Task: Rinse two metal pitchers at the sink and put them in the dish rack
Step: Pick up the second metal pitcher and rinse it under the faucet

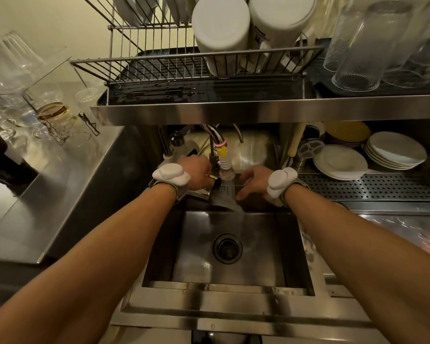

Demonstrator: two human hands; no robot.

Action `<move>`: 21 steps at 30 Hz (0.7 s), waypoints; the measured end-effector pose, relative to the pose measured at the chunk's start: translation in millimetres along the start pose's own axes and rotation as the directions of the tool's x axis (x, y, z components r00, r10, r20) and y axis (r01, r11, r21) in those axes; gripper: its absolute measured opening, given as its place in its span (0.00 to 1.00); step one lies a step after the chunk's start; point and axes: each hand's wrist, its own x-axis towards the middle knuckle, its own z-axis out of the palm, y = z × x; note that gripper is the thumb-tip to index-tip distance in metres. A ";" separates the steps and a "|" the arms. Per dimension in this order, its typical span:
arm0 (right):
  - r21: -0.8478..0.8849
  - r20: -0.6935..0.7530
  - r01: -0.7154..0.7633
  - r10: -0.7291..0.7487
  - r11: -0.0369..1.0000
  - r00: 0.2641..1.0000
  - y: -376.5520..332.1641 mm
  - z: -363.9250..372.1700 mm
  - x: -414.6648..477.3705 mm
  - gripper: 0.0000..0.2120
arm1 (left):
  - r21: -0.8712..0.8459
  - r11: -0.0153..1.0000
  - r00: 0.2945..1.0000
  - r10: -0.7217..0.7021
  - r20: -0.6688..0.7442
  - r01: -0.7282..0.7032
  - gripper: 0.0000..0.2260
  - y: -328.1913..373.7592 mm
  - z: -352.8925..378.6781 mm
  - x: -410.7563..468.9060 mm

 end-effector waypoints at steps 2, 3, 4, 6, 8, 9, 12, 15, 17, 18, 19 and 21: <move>-0.013 -0.010 0.009 -0.009 1.000 1.000 0.1 -0.8 0.6 0.32 | 0.088 0.995 0.998 0.052 -0.023 -0.049 0.08 4.9 -5.0 -2.6; -0.020 -0.013 0.013 -0.013 1.000 1.000 0.0 -1.3 0.8 0.31 | 0.127 0.990 0.997 0.072 -0.034 -0.067 0.07 6.1 -6.9 -3.1; -0.024 -0.013 0.017 -0.017 1.000 1.000 -0.4 -1.5 0.6 0.30 | 0.167 0.983 0.995 0.089 -0.043 -0.081 0.06 7.0 -8.4 -3.8; -0.040 -0.019 0.023 -0.024 0.999 1.000 -1.5 -2.8 0.0 0.30 | 0.256 0.963 0.992 0.109 -0.060 -0.090 0.06 8.8 -11.1 -5.5; -0.053 -0.024 0.032 -0.033 0.998 0.999 -2.3 -4.5 -0.2 0.29 | 0.340 0.936 0.988 0.131 -0.080 -0.097 0.05 11.5 -12.4 -7.0; -0.055 -0.023 0.034 -0.036 0.998 0.999 -2.8 -5.4 -0.3 0.28 | 0.372 0.922 0.984 0.153 -0.094 -0.107 0.06 12.6 -12.3 -7.4; -0.054 -0.020 0.033 -0.034 0.998 0.999 -5.0 -8.0 -2.5 0.28 | 0.431 0.894 0.977 0.186 -0.107 -0.123 0.07 15.8 -11.5 -8.7; -0.048 -0.023 0.029 -0.030 0.998 0.999 -5.1 -9.1 -3.7 0.27 | 0.423 0.897 0.980 0.181 -0.086 -0.128 0.05 15.8 -9.0 -9.0; -0.028 -0.024 0.023 -0.023 0.999 0.999 -3.4 -7.9 -3.9 0.27 | 0.358 0.926 0.984 0.157 -0.080 -0.118 0.05 14.4 -5.2 -8.5; -0.017 -0.027 0.018 -0.019 1.000 0.999 -1.9 -6.7 -4.0 0.28 | 0.302 0.948 0.989 0.126 -0.077 -0.097 0.07 13.5 -2.7 -7.6; -0.007 -0.032 0.013 -0.013 1.000 0.999 0.3 -5.2 -3.6 0.29 | 0.242 0.968 0.994 0.087 -0.071 -0.068 0.09 11.6 -0.2 -6.0; 0.010 -0.031 -0.001 0.002 1.000 1.000 5.5 -0.7 -2.4 0.31 | 0.088 0.996 0.999 -0.021 -0.041 0.024 0.13 4.6 8.8 -0.6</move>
